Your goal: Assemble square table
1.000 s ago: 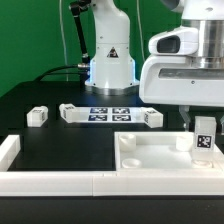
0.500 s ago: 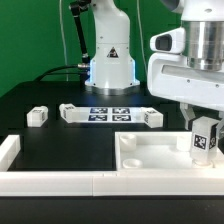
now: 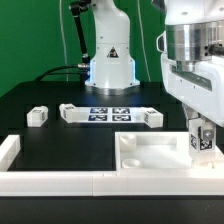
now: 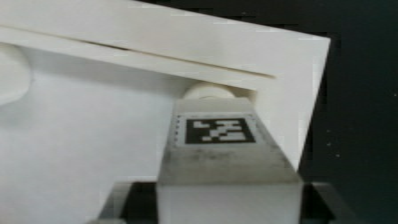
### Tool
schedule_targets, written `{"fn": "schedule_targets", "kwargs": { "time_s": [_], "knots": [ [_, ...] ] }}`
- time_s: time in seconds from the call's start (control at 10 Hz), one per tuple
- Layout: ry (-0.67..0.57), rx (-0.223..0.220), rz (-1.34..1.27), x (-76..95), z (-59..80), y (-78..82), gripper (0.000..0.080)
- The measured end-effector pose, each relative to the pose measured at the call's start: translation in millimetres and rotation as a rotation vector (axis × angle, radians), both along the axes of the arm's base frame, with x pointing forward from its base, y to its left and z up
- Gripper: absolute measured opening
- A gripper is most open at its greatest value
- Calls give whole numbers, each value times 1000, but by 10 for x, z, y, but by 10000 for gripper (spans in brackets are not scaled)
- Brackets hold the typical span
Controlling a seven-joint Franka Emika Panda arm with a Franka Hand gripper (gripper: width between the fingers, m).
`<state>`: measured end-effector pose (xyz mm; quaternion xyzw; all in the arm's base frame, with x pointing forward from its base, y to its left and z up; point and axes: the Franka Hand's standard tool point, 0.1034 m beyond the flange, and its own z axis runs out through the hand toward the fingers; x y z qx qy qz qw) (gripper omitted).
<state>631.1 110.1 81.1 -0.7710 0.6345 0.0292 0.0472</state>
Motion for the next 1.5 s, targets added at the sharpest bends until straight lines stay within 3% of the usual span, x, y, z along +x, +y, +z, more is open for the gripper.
{"fn": "schedule_targets", "kwargs": {
  "time_s": [0.2, 0.3, 0.7, 0.8, 0.9, 1.1, 1.2, 1.3, 1.4, 1.5],
  "knots": [
    [-21, -20, 242, -17, -3, 51, 533],
    [-52, -39, 427, -3, 1, 96, 613],
    [-89, -58, 786, -6, -12, 100, 647],
    [-95, -94, 976, -4, -11, 114, 649],
    [-123, -135, 1179, 17, -19, 136, 649],
    [-126, -143, 1178, 5, -42, 138, 649],
    [-126, -140, 1151, 4, -45, 139, 559],
    [-121, -131, 1034, -1, -51, 150, 375],
    [-119, -131, 1005, -1, -53, 140, 293],
    [-114, -128, 911, 0, -54, 137, 293]
  ]
}}
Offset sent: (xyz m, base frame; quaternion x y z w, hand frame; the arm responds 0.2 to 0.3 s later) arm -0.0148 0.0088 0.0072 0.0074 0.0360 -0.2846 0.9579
